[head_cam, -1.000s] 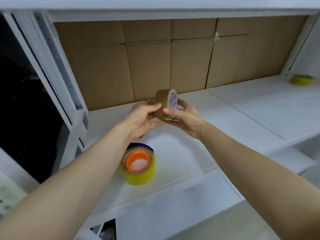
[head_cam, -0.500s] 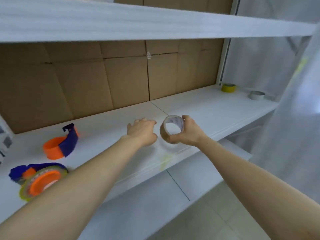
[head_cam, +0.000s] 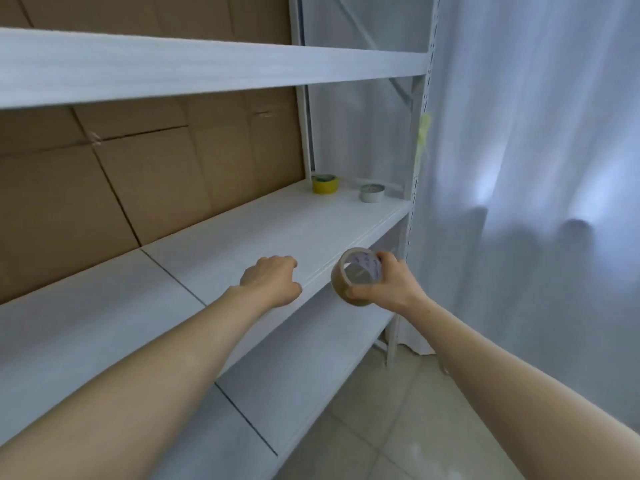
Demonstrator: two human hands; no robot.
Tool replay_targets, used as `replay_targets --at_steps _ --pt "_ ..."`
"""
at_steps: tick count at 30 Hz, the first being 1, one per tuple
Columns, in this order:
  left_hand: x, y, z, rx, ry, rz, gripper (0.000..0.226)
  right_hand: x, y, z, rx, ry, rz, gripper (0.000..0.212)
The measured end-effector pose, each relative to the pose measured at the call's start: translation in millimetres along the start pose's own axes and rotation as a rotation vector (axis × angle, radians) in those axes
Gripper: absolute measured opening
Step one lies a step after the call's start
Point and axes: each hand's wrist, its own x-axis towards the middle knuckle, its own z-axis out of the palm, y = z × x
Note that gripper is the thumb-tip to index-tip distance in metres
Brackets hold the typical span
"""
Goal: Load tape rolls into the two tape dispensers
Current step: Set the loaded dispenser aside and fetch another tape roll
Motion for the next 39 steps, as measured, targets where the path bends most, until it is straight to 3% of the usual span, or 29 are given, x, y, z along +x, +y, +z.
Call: replay_targets --at_steps 8,19,22,26,32,39 --pt "134 63 7 -0.032 -0.020 0.068 0.055 96 54 -59 0.075 0.107 0.041 0.086" --pt "335 110 5 -0.203 -0.019 -0.008 0.053 283 69 -122 0.094 0.081 -0.015 0.093" --pt "380 123 2 -0.183 -0.021 -0.013 0.050 324 83 -131 0.128 0.043 0.038 0.086" --pt "431 128 4 -0.144 0.000 -0.059 0.048 380 89 -141 0.243 0.035 0.071 0.070" --pt "511 126 19 -0.124 0.032 -0.204 0.049 474 86 -135 0.398 -0.033 -0.021 0.060" --pt "601 126 23 -0.091 0.117 -0.314 0.052 566 80 -129 0.679 -0.154 0.044 0.054"
